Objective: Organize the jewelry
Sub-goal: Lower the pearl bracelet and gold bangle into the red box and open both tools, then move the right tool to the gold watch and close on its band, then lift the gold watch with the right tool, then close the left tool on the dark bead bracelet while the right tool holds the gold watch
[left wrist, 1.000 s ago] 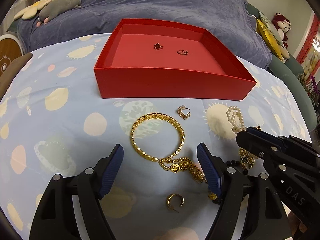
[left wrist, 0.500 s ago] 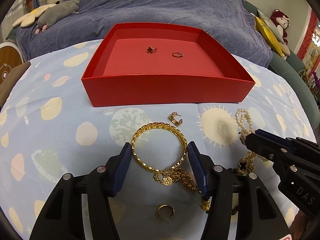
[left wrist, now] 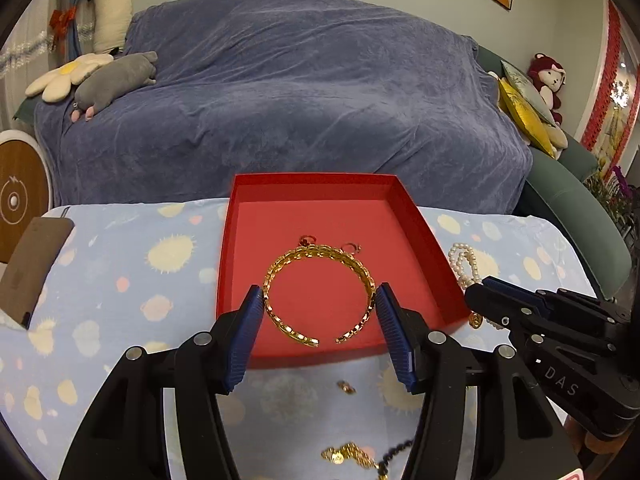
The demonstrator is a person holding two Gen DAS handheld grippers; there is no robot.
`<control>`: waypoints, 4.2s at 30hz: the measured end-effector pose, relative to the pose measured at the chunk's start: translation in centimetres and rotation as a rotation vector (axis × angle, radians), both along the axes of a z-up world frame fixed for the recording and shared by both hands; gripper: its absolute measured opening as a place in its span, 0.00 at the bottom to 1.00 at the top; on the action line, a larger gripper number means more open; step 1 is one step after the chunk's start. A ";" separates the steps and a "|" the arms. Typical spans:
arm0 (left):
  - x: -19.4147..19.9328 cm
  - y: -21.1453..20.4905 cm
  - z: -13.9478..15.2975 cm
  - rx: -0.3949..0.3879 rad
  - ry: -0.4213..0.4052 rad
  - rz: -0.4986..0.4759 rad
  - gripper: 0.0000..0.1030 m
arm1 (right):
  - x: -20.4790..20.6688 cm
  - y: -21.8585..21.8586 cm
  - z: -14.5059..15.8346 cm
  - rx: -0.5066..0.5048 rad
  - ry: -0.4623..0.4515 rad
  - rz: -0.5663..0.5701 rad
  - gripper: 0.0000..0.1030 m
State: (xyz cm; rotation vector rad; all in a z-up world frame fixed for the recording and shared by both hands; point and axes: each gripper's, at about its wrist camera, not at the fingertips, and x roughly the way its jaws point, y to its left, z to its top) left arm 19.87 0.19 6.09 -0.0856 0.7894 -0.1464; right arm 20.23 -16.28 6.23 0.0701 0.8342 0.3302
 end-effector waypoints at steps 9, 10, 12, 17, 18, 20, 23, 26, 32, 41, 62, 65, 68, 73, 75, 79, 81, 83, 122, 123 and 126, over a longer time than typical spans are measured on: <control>6.7 -0.1 -5.6 0.034 0.072 0.003 0.54 | 6.6 1.6 -5.7 -0.029 0.100 -0.021 0.14; 7.2 -0.1 -6.1 0.039 0.080 0.006 0.54 | 6.9 1.7 -6.3 -0.030 0.105 -0.017 0.14; 8.1 0.4 -6.9 0.017 0.107 0.028 0.55 | 7.3 1.8 -6.8 -0.032 0.096 -0.022 0.15; 7.6 2.2 -5.8 -0.004 0.082 0.095 0.69 | 5.6 0.0 -4.3 -0.021 0.008 -0.085 0.37; 7.2 2.6 -5.2 -0.010 0.071 0.105 0.70 | 5.1 -0.3 -3.6 -0.024 -0.002 -0.091 0.37; 6.2 3.3 -3.8 -0.047 0.056 0.122 0.71 | 3.7 -1.2 -2.4 -0.007 0.002 -0.102 0.37; 4.0 4.1 -1.5 -0.109 0.029 0.146 0.72 | 1.1 -2.4 -1.0 0.025 0.020 -0.104 0.37; 0.7 4.0 0.0 -0.108 -0.001 0.133 0.75 | -2.4 -3.6 -0.4 0.056 0.021 -0.112 0.37; -5.3 3.9 -0.4 -0.060 0.015 0.113 0.76 | -8.2 -4.2 -2.8 0.093 0.096 -0.106 0.37; -11.1 3.1 -1.8 -0.051 0.055 0.070 0.76 | -14.0 -0.5 -7.9 -0.017 0.164 -0.002 0.35; -12.9 0.8 -7.9 0.072 0.164 -0.050 0.76 | -8.4 -5.6 -9.9 0.002 0.154 -0.135 0.32; -12.5 1.2 -7.9 0.035 0.182 -0.042 0.76 | -6.7 -6.0 -9.4 0.017 0.142 -0.111 0.33; -12.1 1.9 -7.8 0.001 0.191 -0.026 0.76 | -4.9 -5.5 -7.9 0.034 0.098 -0.042 0.35; -11.7 2.4 -8.1 -0.022 0.210 -0.020 0.76 | -2.5 -3.4 -9.0 -0.044 0.135 0.088 0.41; -12.0 2.4 -8.4 -0.014 0.215 -0.034 0.76 | -2.7 -3.2 -10.1 -0.058 0.178 0.097 0.41; -12.6 2.3 -8.9 -0.001 0.224 -0.059 0.76 | -5.1 -1.9 -10.4 -0.150 0.162 0.143 0.41; -12.9 2.0 -9.1 0.000 0.230 -0.076 0.76 | -6.3 -1.2 -10.5 -0.199 0.153 0.158 0.33; -13.2 1.4 -9.4 0.019 0.227 -0.095 0.76 | -7.1 -1.0 -10.4 -0.206 0.155 0.160 0.23; -10.9 -1.6 -9.9 -0.016 0.209 -0.085 0.69 | -10.5 -6.0 -4.6 0.000 0.161 0.031 0.11; -10.6 -1.5 -10.0 -0.027 0.214 -0.077 0.69 | -10.6 -5.9 -4.6 -0.002 0.160 0.036 0.11; -9.8 -1.6 -10.1 -0.035 0.216 -0.060 0.66 | -10.7 -5.8 -4.8 -0.010 0.164 0.041 0.11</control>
